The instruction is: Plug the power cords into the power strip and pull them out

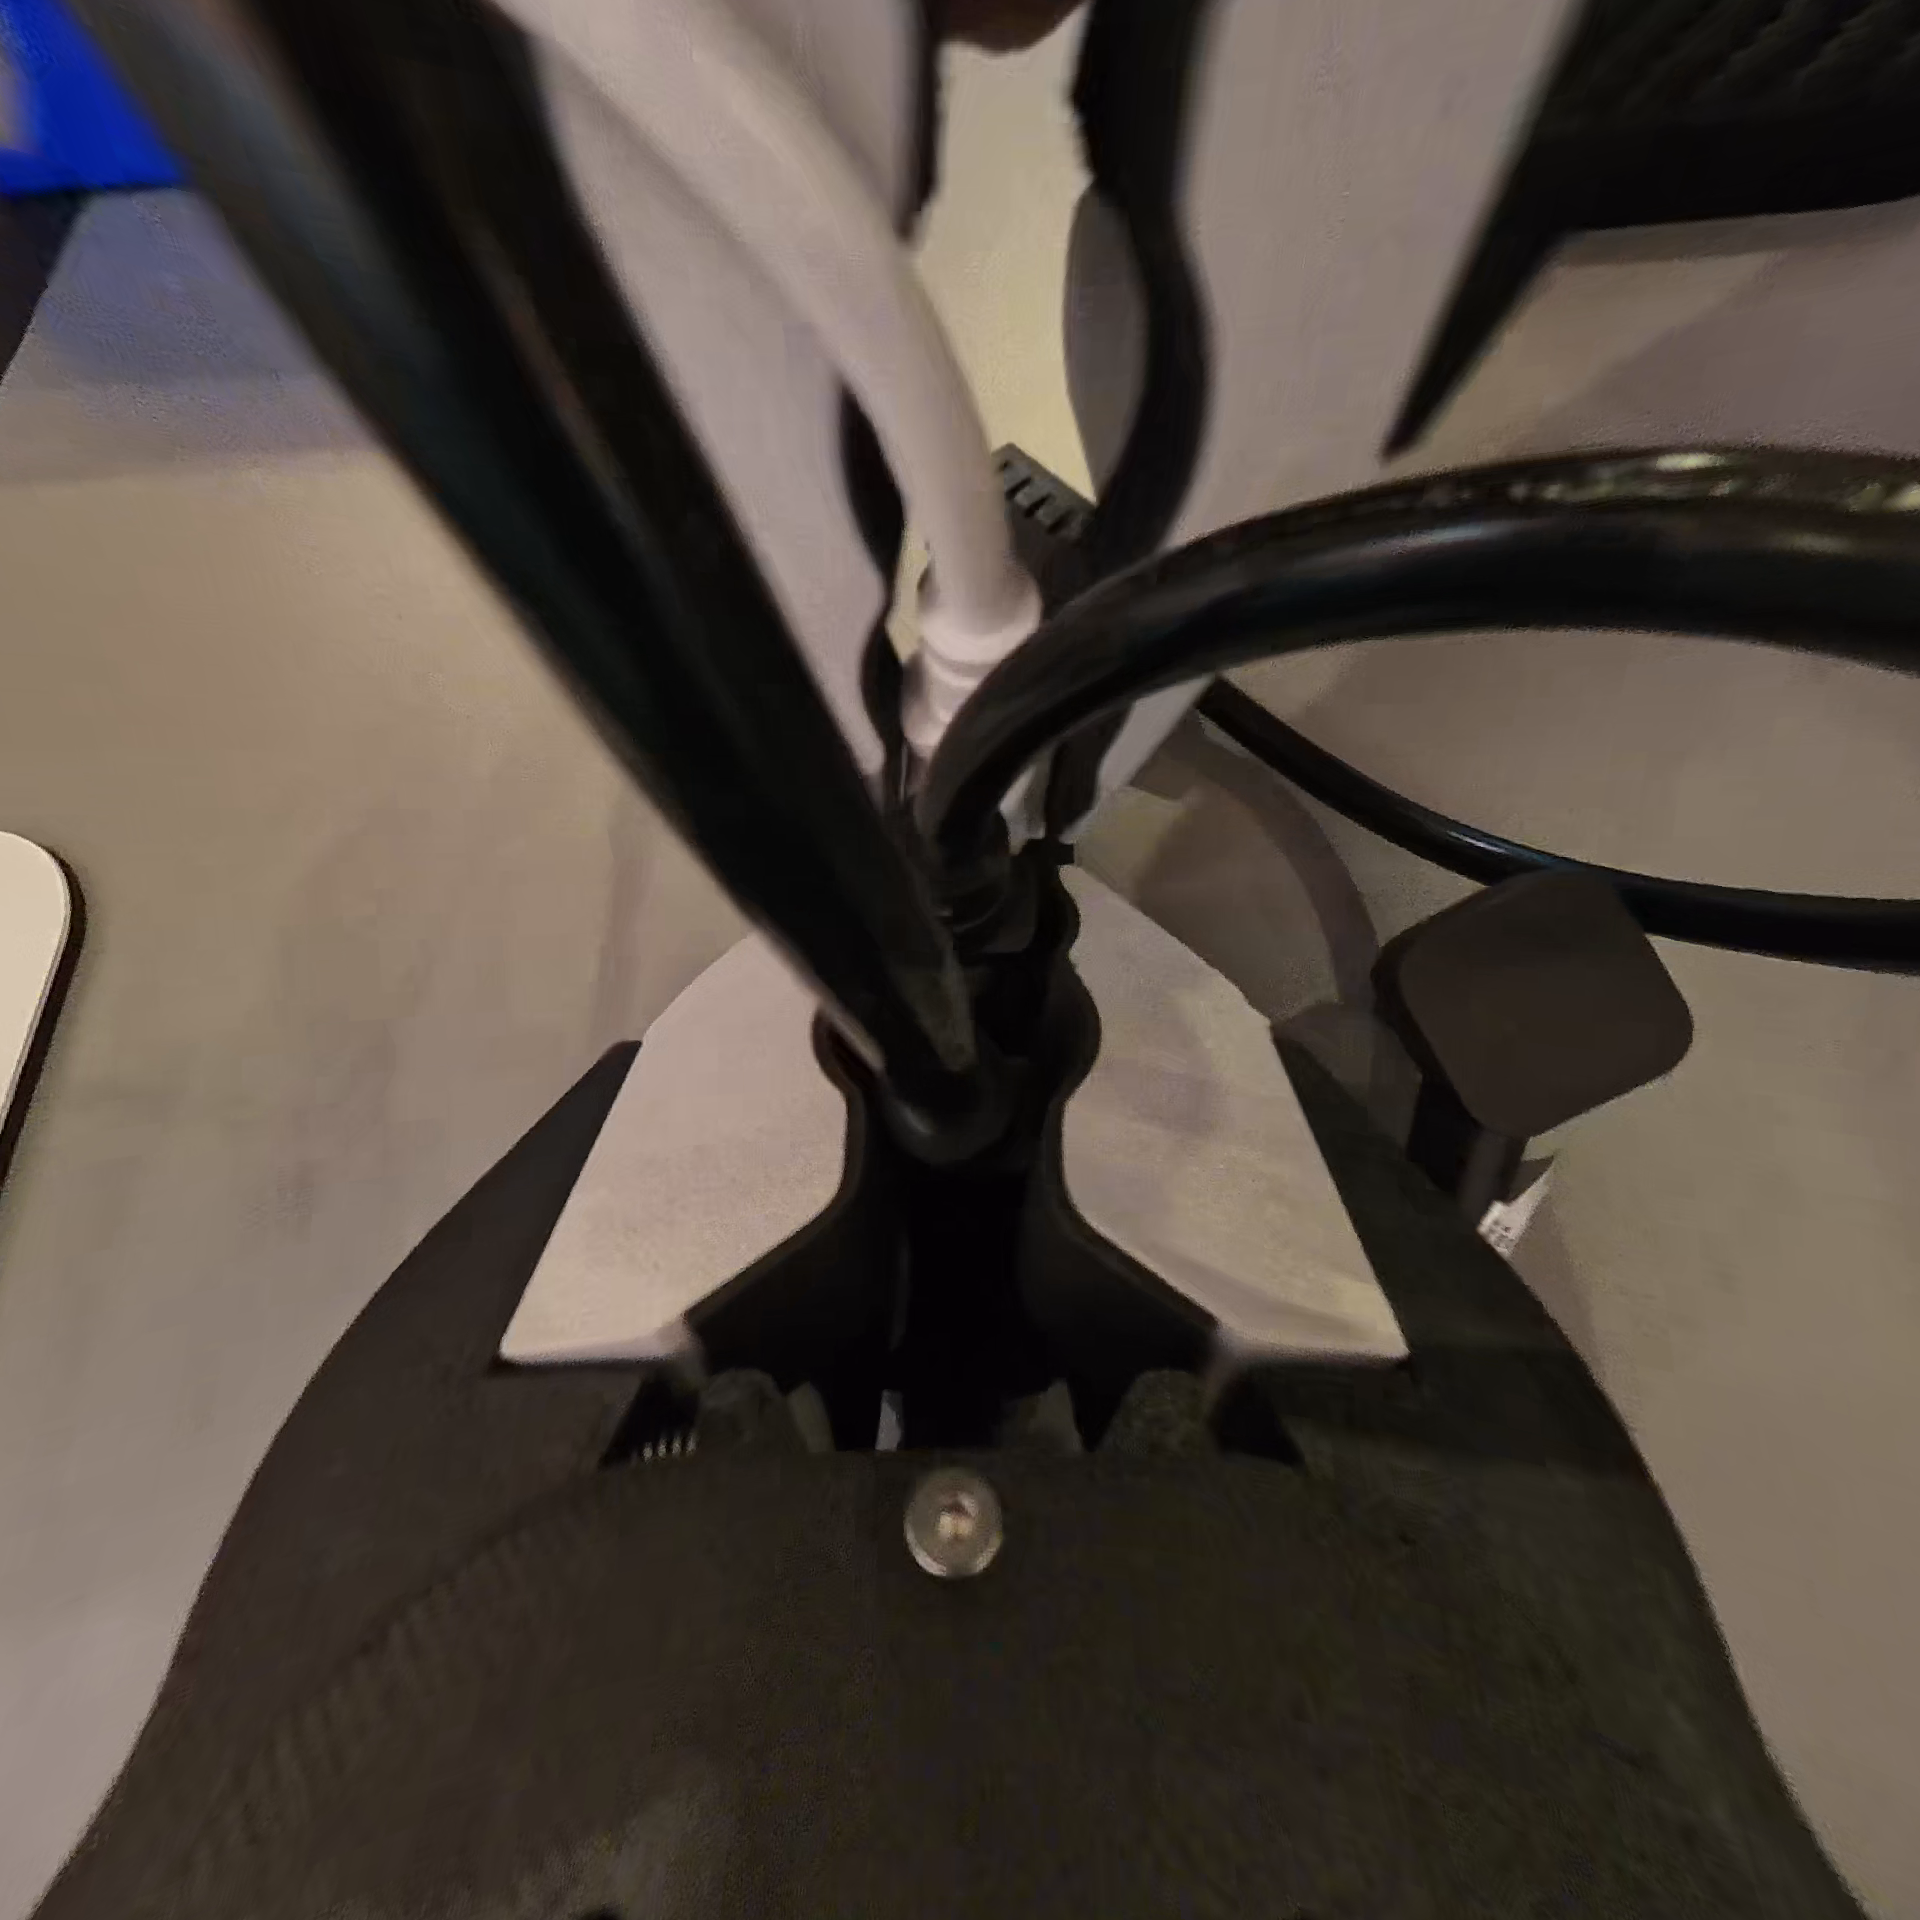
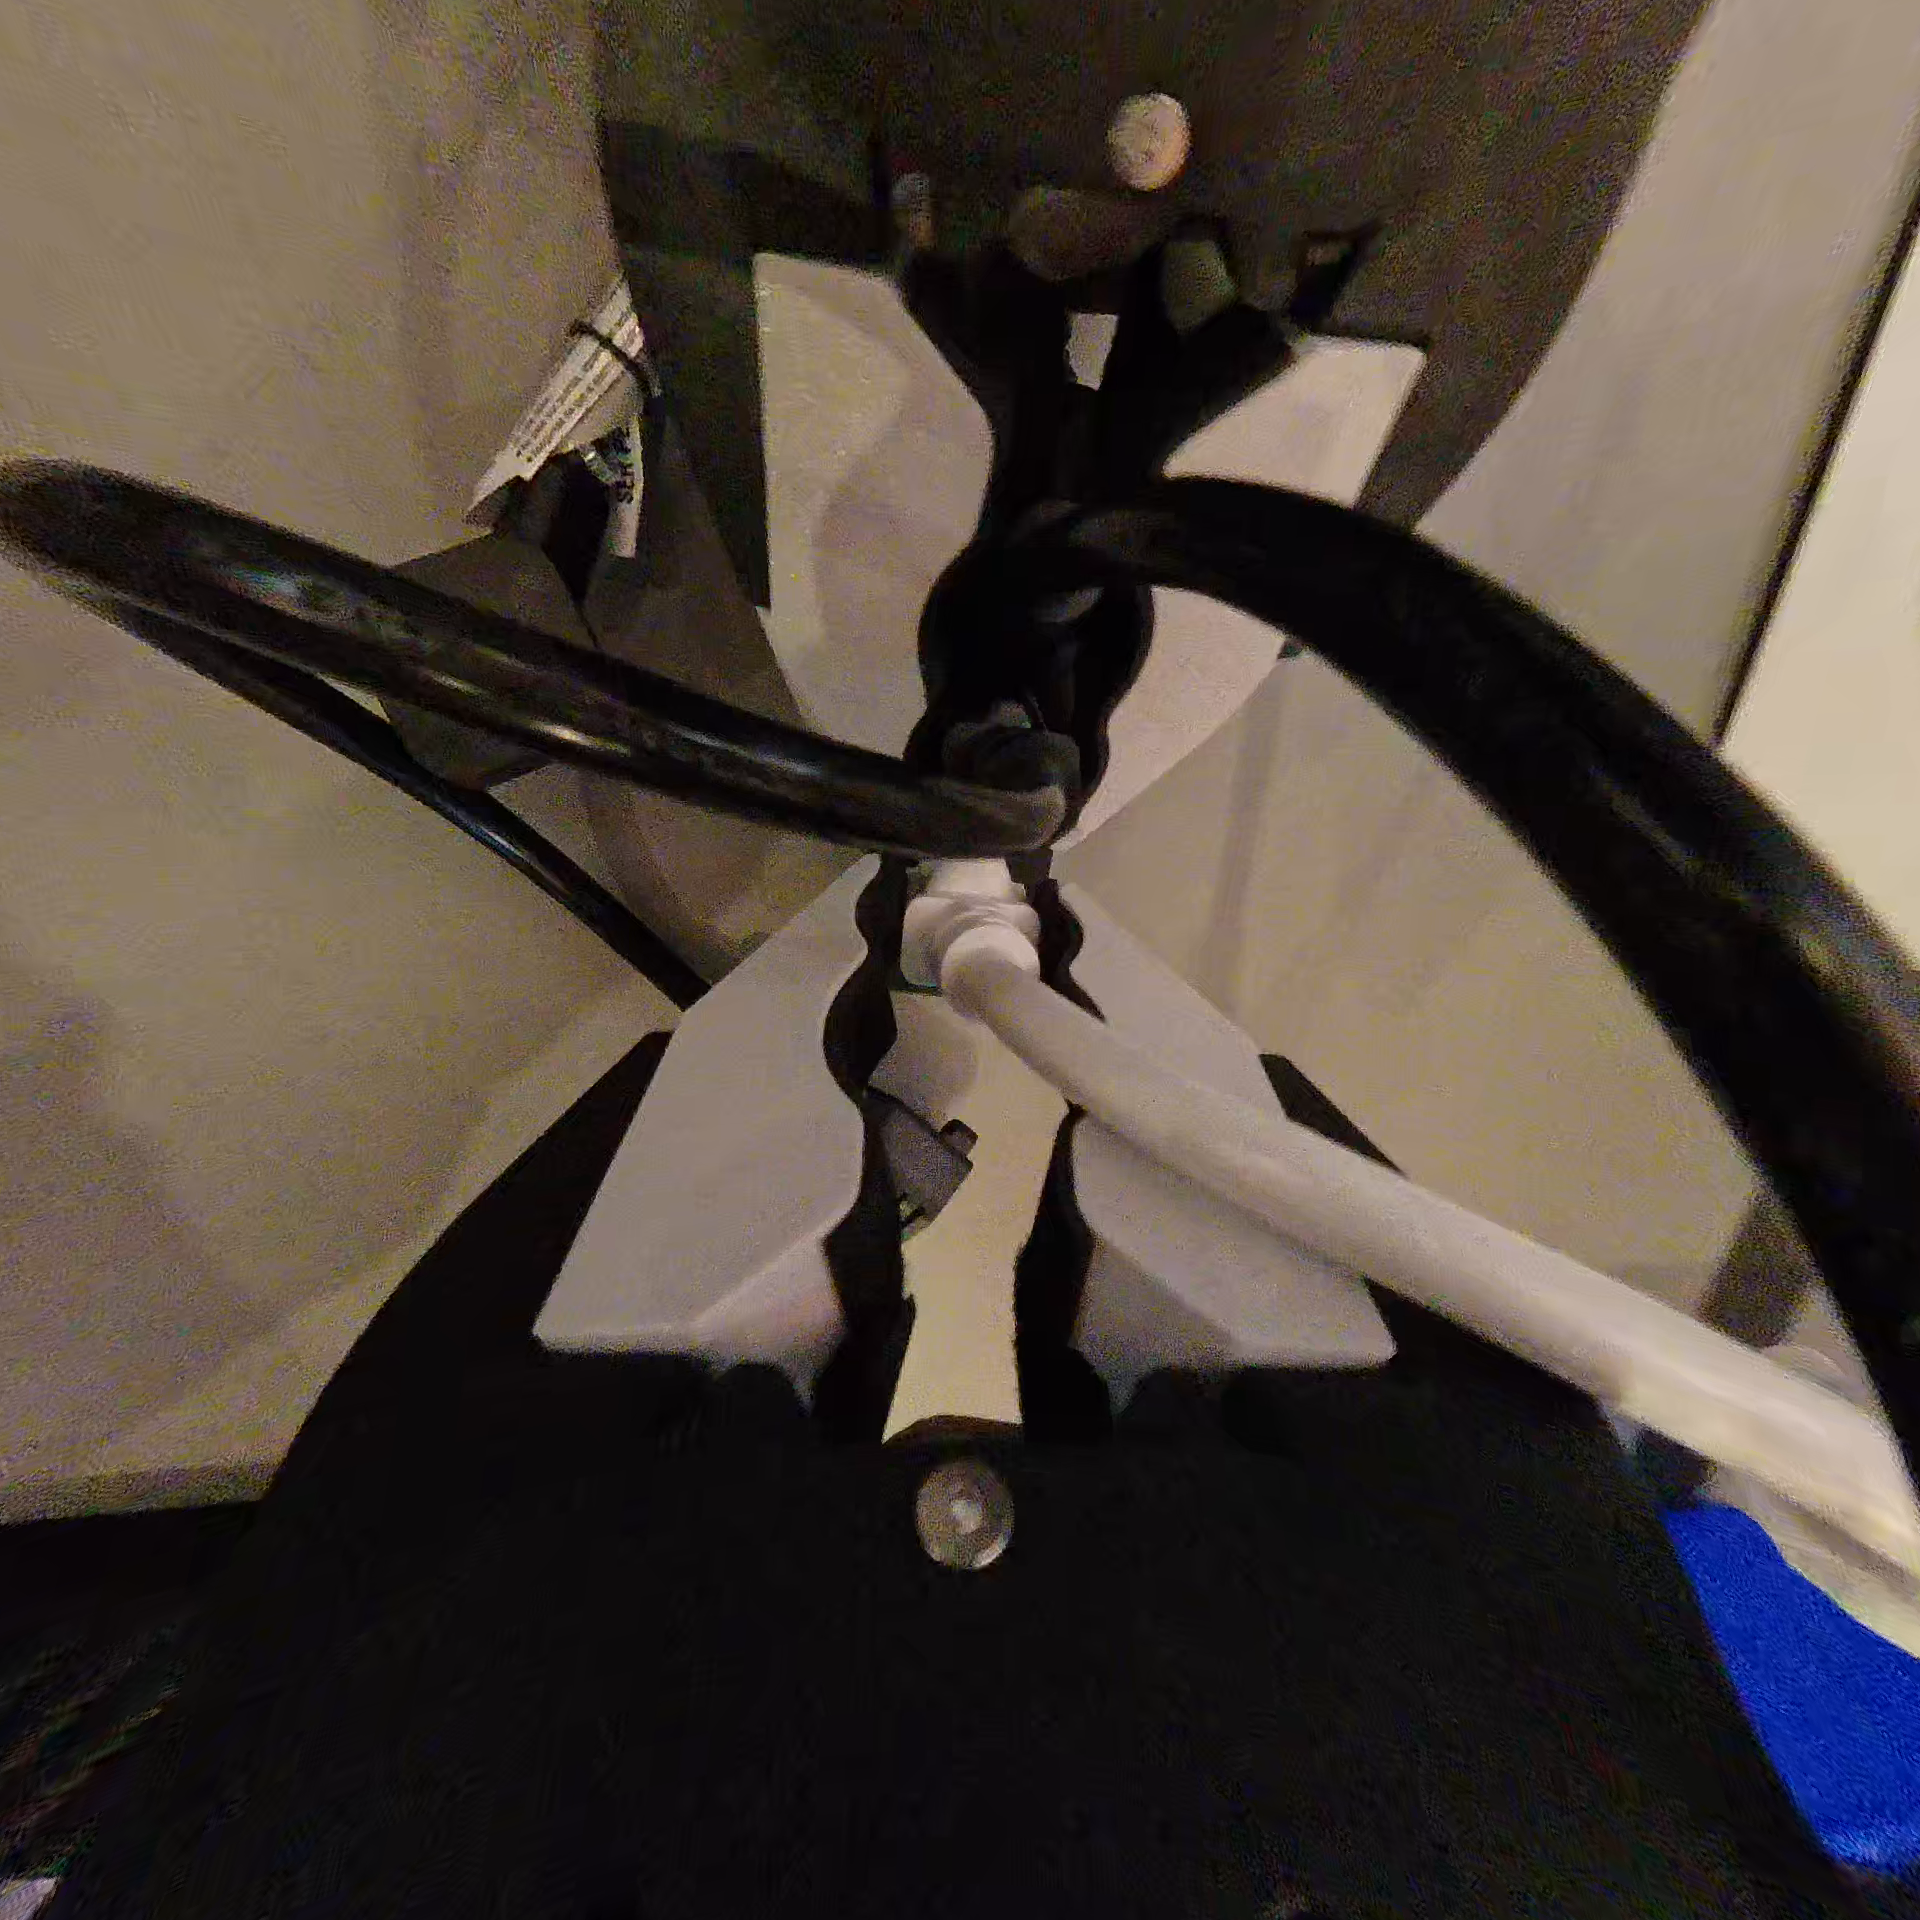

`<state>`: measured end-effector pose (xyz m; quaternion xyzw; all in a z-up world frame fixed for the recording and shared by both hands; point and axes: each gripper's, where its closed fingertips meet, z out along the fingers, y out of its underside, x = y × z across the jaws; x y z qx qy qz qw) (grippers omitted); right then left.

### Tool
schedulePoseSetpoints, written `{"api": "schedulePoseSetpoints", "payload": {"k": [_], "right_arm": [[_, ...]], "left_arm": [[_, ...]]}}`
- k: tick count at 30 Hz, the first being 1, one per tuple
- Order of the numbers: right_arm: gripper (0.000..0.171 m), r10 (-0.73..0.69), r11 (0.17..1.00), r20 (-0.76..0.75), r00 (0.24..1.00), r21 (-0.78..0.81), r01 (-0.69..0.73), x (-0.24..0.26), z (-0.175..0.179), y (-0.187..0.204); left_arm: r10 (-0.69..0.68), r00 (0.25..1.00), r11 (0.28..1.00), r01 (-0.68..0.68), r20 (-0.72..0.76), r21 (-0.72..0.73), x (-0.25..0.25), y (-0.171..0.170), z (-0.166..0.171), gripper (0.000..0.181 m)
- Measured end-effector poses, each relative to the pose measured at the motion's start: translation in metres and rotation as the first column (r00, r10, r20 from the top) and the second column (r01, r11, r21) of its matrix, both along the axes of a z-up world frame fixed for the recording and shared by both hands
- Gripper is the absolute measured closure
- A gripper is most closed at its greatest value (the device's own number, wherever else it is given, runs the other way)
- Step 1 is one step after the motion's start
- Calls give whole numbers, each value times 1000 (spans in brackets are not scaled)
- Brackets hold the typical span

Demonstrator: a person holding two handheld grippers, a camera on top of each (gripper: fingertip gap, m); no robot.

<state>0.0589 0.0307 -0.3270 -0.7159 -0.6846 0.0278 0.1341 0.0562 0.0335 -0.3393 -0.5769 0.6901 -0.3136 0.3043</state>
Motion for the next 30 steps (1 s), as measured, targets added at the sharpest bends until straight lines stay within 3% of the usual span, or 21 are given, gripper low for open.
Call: {"api": "schedulePoseSetpoints", "payload": {"k": [3,6,9,11,12,15,17,19,21,25,30], "right_arm": [[148,11,986,73,997,166,-23,-1,3,-4],[148,13,985,43,999,173,-20,-1,3,-4],[149,-62,990,-93,994,-131,49,-1,0,-7],[150,-169,927,-197,966,-364,88,2,4,-1],[149,-192,910,-222,956,-404,89,2,4,3],[148,-41,981,-145,989,-194,12,1,6,1],[149,18,999,-146,989,-25,-22,-13,31,-8],[148,31,996,-61,998,83,-26,-11,30,-10],[149,11,997,-24,1000,75,-9,-2,19,-12],[149,-19,998,-212,977,-60,7,-4,41,-35],[149,-26,987,-203,979,-160,-7,27,53,-46]], "left_arm": [[-18,1000,1000,18,8,23,-1,-4,2,153],[-17,1000,999,17,-2,33,-1,-4,2,153],[-32,999,999,32,-4,5,0,-9,-1,153],[-16,1000,1000,16,-3,3,1,-7,-1,153],[1,1000,1000,-1,-8,0,1,-4,-1,153],[8,1000,1000,-8,-4,11,1,-1,-1,153],[31,999,999,-30,-10,10,0,4,-1,152],[35,999,999,-35,-9,15,-1,8,-1,153],[38,999,999,-37,-21,27,-1,8,-1,153],[45,999,999,-45,-15,18,-1,8,0,154],[55,998,998,-55,-37,22,-5,12,-1,154]]}}
